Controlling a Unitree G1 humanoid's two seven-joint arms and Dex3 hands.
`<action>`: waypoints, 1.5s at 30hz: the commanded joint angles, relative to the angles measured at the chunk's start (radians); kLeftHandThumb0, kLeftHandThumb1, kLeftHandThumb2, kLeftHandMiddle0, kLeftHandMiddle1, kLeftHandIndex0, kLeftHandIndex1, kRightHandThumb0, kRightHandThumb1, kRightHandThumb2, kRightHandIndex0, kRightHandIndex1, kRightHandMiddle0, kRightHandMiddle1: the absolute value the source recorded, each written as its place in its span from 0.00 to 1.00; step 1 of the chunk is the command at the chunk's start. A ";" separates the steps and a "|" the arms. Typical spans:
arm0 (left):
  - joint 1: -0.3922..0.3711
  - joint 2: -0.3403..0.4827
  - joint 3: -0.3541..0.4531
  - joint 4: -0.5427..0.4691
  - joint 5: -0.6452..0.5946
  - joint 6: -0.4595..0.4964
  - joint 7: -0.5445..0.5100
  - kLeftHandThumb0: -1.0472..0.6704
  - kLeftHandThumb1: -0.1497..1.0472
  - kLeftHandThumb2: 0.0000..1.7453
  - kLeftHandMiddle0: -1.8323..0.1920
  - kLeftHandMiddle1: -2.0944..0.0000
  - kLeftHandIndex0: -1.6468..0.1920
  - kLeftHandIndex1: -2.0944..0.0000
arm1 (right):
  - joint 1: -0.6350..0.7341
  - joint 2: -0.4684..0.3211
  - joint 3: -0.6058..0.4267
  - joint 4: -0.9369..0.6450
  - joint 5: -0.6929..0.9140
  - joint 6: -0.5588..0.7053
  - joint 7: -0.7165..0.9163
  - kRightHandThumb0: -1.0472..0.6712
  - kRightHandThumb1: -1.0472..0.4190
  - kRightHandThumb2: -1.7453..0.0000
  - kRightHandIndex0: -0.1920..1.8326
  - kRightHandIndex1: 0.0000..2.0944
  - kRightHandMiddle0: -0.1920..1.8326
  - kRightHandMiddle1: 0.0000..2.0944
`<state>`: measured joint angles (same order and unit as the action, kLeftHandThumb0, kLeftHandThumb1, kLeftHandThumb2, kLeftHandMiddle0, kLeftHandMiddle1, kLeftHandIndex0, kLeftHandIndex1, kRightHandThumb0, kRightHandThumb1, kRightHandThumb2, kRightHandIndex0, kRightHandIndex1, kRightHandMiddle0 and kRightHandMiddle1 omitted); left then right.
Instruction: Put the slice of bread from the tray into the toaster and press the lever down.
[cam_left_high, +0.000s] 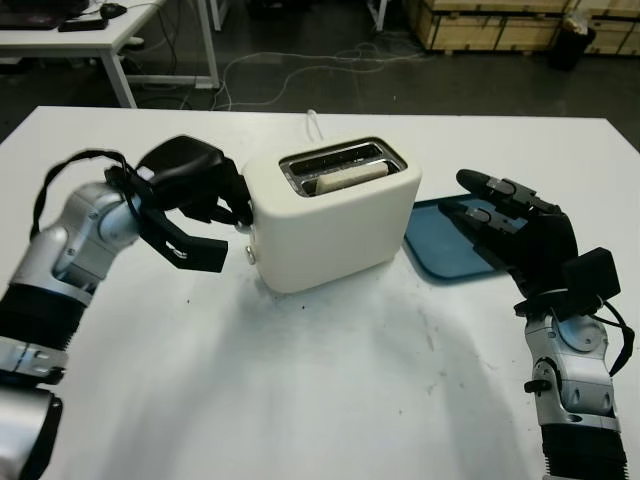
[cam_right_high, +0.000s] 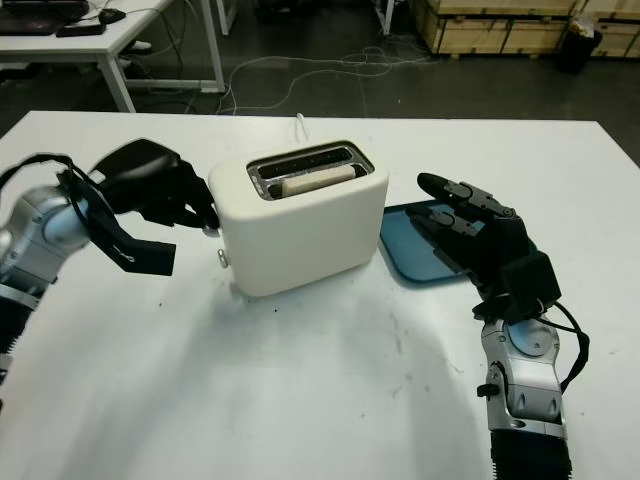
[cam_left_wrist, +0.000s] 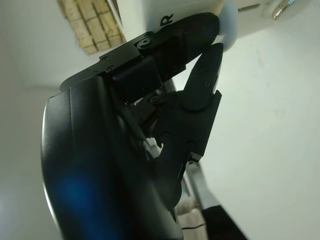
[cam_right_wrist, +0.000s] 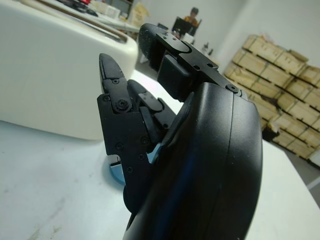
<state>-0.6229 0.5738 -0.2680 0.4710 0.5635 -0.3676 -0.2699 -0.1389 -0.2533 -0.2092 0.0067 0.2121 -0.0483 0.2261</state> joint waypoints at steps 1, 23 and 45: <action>0.046 -0.109 -0.073 0.108 0.034 0.049 0.036 0.49 0.84 0.00 0.38 0.65 0.20 1.00 | 0.012 -0.001 -0.006 -0.012 -0.006 -0.014 -0.003 0.46 0.10 1.00 0.55 0.02 0.51 0.00; 0.265 -0.285 -0.107 0.133 -0.078 0.228 0.300 0.48 0.89 0.06 0.50 0.44 0.23 0.99 | 0.020 -0.006 -0.012 -0.012 -0.011 -0.024 0.004 0.44 0.10 1.00 0.56 0.02 0.51 0.00; 0.324 -0.233 0.028 -0.082 -0.149 0.179 0.413 0.48 0.89 0.06 0.53 0.35 0.21 0.97 | 0.003 0.014 -0.010 0.032 0.008 -0.016 0.007 0.43 0.11 1.00 0.55 0.01 0.51 0.00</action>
<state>-0.3179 0.3805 -0.2262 0.4185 0.4438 -0.1123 0.1504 -0.1176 -0.2490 -0.2214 0.0223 0.2134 -0.0493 0.2295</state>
